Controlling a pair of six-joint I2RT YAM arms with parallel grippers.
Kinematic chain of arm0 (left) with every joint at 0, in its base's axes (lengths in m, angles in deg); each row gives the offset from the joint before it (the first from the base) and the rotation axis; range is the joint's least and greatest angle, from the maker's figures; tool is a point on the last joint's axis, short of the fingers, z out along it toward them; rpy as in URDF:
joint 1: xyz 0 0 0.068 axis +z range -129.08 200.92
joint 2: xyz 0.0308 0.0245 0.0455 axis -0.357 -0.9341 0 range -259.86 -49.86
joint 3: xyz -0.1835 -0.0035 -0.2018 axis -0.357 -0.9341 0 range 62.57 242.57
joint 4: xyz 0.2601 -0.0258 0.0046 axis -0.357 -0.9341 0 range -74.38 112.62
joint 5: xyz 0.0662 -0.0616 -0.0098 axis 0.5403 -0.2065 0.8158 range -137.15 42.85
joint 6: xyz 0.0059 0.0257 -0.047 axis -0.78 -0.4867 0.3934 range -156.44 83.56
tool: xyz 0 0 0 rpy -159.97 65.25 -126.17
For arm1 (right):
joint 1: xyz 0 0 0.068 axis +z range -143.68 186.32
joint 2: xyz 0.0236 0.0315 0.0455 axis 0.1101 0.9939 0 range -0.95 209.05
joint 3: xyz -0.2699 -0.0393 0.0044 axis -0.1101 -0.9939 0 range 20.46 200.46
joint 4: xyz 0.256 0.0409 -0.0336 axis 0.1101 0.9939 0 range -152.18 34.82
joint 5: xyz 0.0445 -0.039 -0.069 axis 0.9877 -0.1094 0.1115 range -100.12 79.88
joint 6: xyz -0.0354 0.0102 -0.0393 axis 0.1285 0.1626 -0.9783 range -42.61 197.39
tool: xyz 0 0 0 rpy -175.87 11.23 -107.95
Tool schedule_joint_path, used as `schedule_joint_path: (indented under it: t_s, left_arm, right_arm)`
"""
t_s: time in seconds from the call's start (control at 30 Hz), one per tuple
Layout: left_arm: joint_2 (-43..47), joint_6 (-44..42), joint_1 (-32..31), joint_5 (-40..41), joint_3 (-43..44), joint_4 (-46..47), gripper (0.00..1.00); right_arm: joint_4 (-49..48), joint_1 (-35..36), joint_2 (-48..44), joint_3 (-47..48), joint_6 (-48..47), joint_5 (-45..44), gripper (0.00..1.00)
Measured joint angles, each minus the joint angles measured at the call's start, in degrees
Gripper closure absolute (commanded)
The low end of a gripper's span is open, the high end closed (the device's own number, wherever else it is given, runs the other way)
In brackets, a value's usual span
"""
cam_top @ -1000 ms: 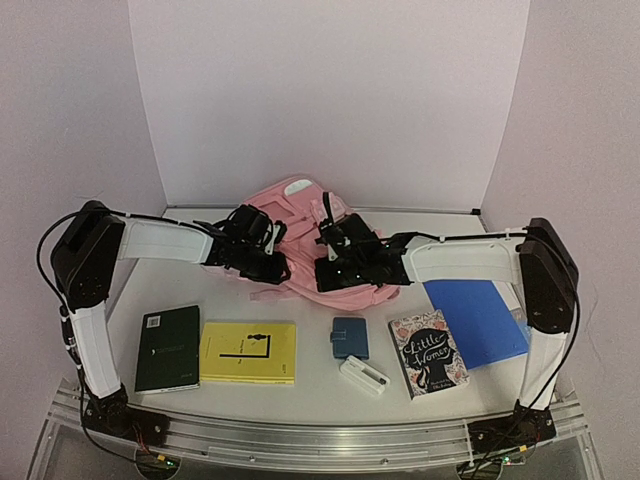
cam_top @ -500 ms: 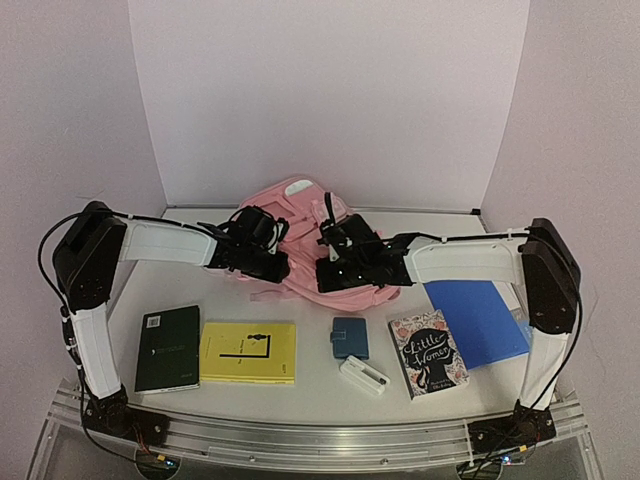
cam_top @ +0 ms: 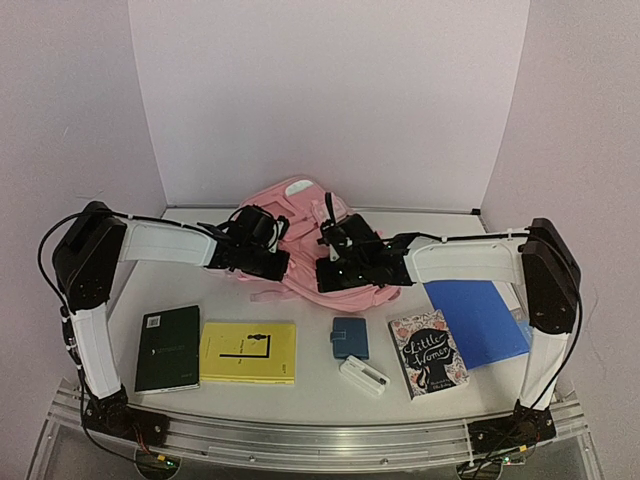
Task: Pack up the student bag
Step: Unzip the student bag at the center of the board.
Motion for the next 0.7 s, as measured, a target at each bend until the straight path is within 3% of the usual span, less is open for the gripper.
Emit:
schedule_joint_path:
  t_s: [0.33,0.7]
  left_arm:
    - [4.2,4.6,-4.5,-0.4,-5.4,2.6,1.0]
    - [4.4,11.4,-11.2,0.6,-5.5,5.4,1.0]
  right_arm:
    - [0.8,0.1,0.4,0.6,8.0,-3.7,1.0]
    - [-4.0,0.3,2.6,1.0,12.8,-2.5,1.0]
